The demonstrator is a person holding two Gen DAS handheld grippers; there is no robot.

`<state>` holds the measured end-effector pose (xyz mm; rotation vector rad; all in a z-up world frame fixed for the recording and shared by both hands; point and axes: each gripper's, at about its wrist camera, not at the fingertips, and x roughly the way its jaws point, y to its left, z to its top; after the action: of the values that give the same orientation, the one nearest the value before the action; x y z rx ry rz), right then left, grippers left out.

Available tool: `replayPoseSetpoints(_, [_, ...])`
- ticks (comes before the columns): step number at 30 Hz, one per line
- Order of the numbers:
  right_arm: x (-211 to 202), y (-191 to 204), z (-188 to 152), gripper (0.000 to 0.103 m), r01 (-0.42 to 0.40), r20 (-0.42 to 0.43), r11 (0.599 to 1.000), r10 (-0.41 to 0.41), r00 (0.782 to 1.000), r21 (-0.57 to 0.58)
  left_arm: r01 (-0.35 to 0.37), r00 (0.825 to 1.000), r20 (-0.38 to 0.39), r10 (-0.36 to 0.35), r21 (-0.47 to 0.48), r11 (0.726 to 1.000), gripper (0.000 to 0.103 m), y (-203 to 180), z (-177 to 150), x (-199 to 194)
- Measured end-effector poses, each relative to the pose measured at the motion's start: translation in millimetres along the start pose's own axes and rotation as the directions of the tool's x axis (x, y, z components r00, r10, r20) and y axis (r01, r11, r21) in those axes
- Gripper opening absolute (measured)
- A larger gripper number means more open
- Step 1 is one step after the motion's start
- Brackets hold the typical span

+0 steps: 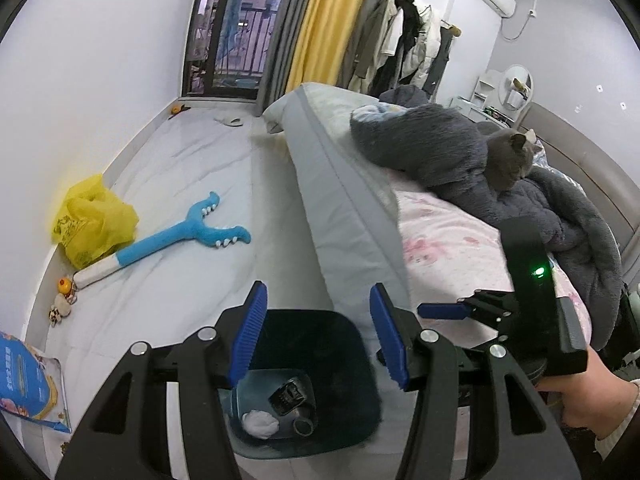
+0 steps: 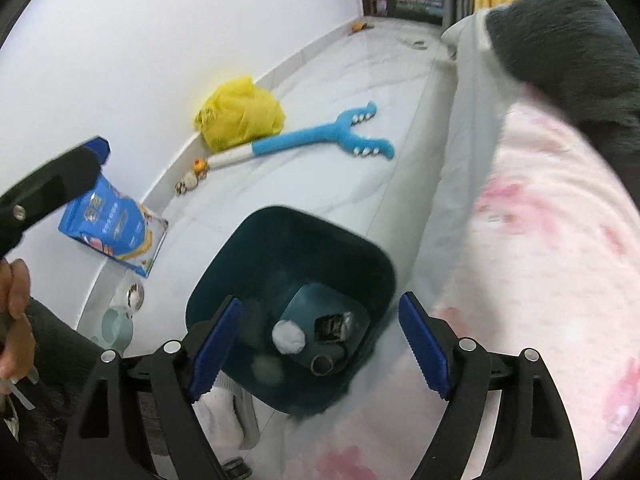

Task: Collect trash
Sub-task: 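Move both open tools back over the items on the bed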

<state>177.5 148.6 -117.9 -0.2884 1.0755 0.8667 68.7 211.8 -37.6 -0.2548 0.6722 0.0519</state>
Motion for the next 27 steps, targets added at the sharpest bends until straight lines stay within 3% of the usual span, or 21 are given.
replayPoseSetpoints(10, [-57.4,-45.9,-7.6,0.082,0.063,0.107,0.996,-0.069,0.992,0.061,0.029,1.000,0.002,-0.030,0.072,0.997,0.069,-49.0,9.8,5.9])
replayPoseSetpoints(15, [-80.2,-63.6,-16.7,0.083,0.094,0.132,0.993,-0.104,0.986,0.077,0.027,1.000,0.002,-0.027,0.113,0.993,0.077,-73.6,12.1,11.7])
replayPoseSetpoints(18, [-92.2,-75.1,-23.9,0.083,0.116,0.143,0.990,-0.126,0.982,0.077,0.068,0.998,-0.007,-0.067,0.127,0.990,0.079,-89.9,15.7,15.2])
replayPoseSetpoints(27, [-134.4,-118.4,-50.2,0.083,0.186,0.172,0.978,-0.200,0.965,0.093,0.071,0.997,0.006,-0.073,0.208,0.976,0.084,-129.9,33.3,29.6])
